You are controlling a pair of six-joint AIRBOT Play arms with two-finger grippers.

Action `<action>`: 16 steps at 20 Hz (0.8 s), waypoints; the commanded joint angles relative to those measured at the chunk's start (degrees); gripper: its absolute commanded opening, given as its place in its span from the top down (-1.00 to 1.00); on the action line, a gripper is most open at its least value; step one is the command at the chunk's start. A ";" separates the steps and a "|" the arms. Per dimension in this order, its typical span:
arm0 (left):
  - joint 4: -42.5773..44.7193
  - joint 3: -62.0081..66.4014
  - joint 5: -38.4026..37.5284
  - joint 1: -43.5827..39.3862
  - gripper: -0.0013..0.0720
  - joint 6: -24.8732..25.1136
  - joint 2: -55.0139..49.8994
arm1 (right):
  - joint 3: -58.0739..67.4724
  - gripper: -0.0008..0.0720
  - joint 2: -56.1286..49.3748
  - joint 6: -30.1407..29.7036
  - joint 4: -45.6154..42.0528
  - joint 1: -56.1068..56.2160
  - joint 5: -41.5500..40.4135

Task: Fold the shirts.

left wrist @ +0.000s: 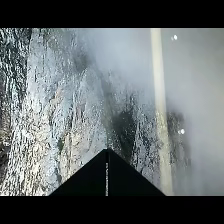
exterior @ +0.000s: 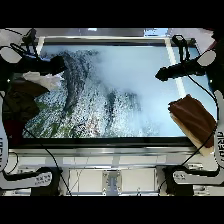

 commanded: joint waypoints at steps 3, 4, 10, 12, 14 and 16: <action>1.01 -0.02 0.85 0.04 0.91 4.02 0.00 | 0.07 -0.14 0.00 0.02 0.00 0.04 0.02; 3.43 -0.02 0.85 0.04 0.90 4.33 0.00 | 0.07 -0.14 0.00 0.02 0.02 0.04 0.02; 44.96 -0.02 7.02 0.26 -0.37 -8.87 -0.39 | 0.07 -0.14 0.00 0.02 0.00 0.04 0.02; 52.61 -0.02 12.41 1.25 -0.35 -17.03 -1.31 | 0.07 -0.14 0.00 0.02 -0.02 0.04 0.02; 51.56 0.00 16.83 2.84 -0.35 -21.88 -3.61 | 0.07 -0.14 0.00 0.02 0.02 0.04 0.00; 50.38 0.11 18.16 4.22 -0.35 -25.53 -7.72 | 0.07 -0.14 0.00 0.02 0.11 0.07 -2.93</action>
